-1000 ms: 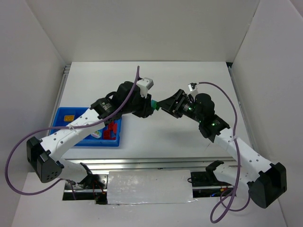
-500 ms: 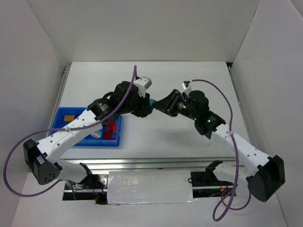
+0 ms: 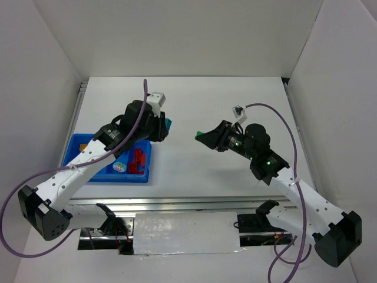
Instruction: Sort the legos into containers by color
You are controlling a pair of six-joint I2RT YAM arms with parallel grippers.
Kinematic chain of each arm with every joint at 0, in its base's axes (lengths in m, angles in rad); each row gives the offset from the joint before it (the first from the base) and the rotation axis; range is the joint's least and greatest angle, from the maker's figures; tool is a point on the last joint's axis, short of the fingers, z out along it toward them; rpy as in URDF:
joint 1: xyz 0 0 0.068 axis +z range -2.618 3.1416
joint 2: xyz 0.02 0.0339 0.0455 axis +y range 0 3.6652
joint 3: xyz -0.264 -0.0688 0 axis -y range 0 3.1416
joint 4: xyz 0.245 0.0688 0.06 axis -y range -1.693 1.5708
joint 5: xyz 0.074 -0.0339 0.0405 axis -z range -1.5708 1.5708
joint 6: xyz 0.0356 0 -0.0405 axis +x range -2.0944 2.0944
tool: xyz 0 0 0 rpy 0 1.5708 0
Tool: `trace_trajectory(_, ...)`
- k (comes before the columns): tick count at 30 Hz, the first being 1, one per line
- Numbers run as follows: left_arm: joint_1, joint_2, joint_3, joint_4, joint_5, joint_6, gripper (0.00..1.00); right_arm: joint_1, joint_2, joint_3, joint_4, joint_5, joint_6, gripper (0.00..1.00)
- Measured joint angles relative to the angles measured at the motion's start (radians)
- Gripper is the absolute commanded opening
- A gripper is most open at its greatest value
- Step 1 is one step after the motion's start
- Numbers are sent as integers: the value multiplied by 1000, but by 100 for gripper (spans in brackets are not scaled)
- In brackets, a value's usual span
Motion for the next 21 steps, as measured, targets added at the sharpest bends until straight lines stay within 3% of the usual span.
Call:
trace_trajectory(6,87,-26,-31,-62,-84,-35,0,-5,-15,1,-32,21,-47,0)
trace_trajectory(13,351,-20,-88,-200,-307,-137,0,-8,-14,3,-92,29,-76,0)
trace_trajectory(16,396,0,-120,-233,-360,-155,8,-8,-5,4,-100,18,-82,0)
trace_trajectory(21,417,77,-191,-230,-386,-161,43,-9,36,19,-106,-6,-87,0)
